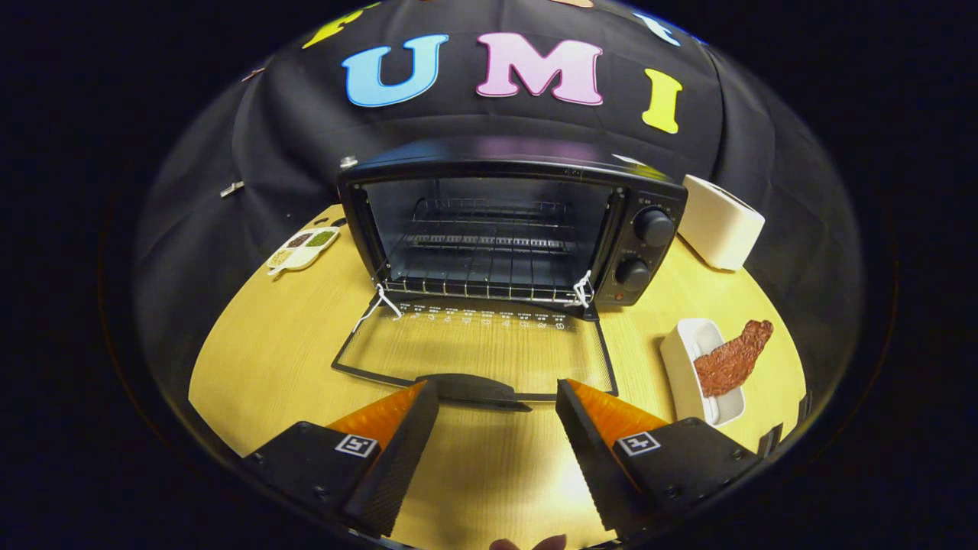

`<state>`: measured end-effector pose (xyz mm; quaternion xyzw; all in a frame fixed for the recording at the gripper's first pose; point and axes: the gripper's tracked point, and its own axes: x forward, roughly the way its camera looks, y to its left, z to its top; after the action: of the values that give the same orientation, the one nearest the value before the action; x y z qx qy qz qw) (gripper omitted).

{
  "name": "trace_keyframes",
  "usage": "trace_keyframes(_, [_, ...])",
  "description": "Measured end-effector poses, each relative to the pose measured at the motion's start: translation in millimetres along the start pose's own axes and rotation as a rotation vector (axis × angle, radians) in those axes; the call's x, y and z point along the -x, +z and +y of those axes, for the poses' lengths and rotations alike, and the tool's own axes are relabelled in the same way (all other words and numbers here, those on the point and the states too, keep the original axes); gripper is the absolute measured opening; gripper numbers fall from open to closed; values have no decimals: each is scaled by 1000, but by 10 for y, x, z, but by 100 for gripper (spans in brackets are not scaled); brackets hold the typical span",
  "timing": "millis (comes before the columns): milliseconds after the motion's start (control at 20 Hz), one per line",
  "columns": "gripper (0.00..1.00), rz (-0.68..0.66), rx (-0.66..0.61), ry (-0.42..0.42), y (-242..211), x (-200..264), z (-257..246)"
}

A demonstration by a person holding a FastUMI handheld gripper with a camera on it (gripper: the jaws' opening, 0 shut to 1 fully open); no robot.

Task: Open the toaster oven, put the food inside, and close the toaster oven door.

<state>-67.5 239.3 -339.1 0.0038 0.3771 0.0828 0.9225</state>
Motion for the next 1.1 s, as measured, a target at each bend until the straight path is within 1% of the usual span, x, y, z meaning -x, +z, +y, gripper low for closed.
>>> trace_keyframes(250, [97,-75,35,113,365,344,-164])
trace_keyframes(500, [97,-81,52,168,649,670,-745])
trace_keyframes(750, [97,-26,57,165,717,747,-1655])
trace_keyframes(1000, [97,92,52,255,618,643,-2332])
trace_keyframes(1100, [97,159,66,275,541,525,-2585])
